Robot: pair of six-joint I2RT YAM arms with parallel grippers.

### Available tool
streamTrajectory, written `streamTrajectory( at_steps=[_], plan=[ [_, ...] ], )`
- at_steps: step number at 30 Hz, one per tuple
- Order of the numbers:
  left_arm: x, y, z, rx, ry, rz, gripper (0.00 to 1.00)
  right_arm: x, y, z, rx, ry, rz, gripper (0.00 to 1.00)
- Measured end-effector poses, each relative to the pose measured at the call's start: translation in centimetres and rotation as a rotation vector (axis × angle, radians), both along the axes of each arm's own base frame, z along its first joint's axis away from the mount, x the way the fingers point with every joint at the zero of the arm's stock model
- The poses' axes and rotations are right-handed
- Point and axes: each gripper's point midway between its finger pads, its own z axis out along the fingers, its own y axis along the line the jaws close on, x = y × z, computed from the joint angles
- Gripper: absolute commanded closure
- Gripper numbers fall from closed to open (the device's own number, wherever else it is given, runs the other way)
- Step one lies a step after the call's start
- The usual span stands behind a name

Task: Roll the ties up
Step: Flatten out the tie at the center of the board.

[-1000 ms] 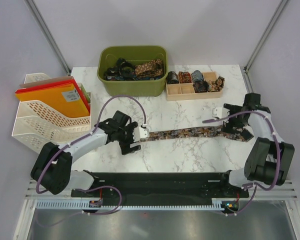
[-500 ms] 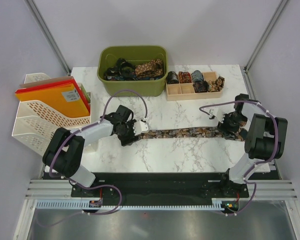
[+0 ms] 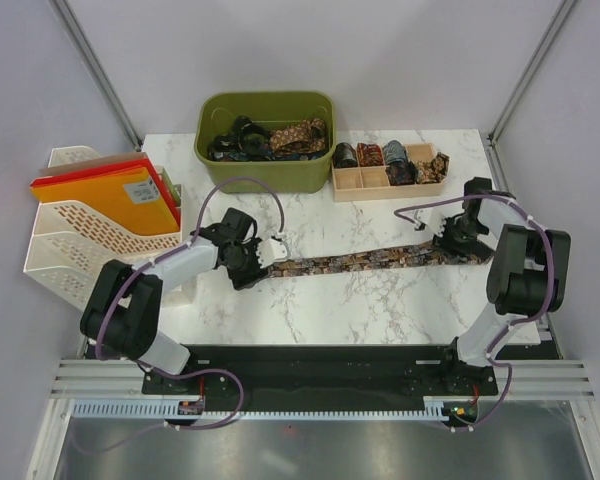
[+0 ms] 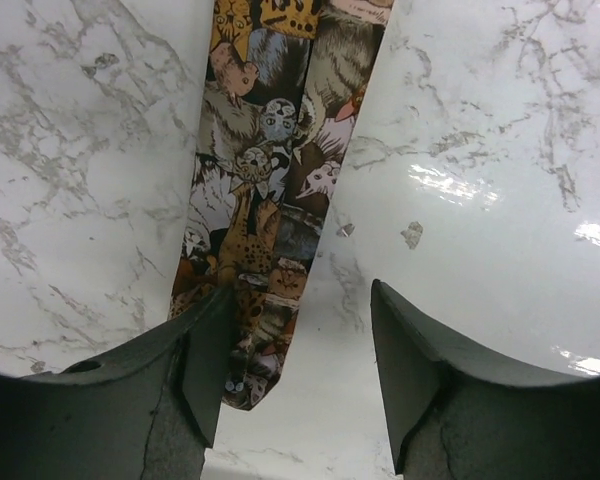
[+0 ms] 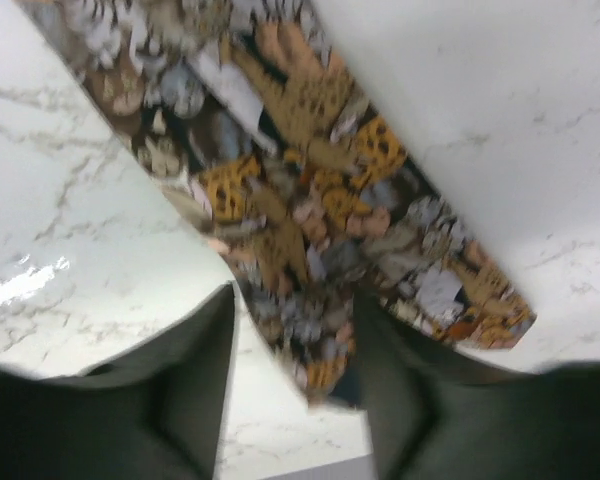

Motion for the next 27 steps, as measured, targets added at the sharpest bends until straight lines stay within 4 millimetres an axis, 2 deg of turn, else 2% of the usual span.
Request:
streamTrajectory(
  at_steps=[4, 7, 8, 11, 14, 19, 22, 24, 27],
  plan=[
    [0.1, 0.3, 1.3, -0.030, 0.021, 0.019, 0.35, -1.0, -1.2, 1.5, 0.013, 0.027, -0.035, 0.47],
    [1.0, -0.2, 3.5, -0.072, -0.016, 0.017, 0.34, -0.1, -2.4, 3.7, 0.038, 0.014, -0.102, 0.53],
    [1.3, -0.5, 4.3, -0.085, -0.029, 0.010, 0.34, 0.4, -2.6, 4.2, 0.044, 0.005, -0.122, 0.59],
    [2.0, -1.2, 5.5, -0.115, -0.056, -0.008, 0.33, 1.3, -3.4, 4.4, 0.071, 0.012, -0.198, 0.66],
    [2.1, -1.5, 5.3, -0.115, -0.035, -0.020, 0.32, 0.6, -3.3, 2.6, 0.091, 0.083, -0.263, 0.71],
    [2.2, -1.6, 3.3, -0.086, 0.027, -0.053, 0.34, -0.1, -3.5, -0.4, 0.078, 0.161, -0.353, 0.76],
    [2.6, -1.4, 2.0, -0.058, 0.051, -0.077, 0.43, 0.1, -3.8, -0.8, 0.058, 0.161, -0.390, 0.78],
    [2.6, -1.0, 1.3, -0.029, 0.060, -0.090, 0.53, 0.2, -4.1, -0.8, 0.045, 0.157, -0.411, 0.79],
    [2.8, -0.2, 0.8, 0.008, 0.051, -0.119, 0.61, 0.3, -4.3, -0.9, 0.031, 0.153, -0.435, 0.80]
  ],
)
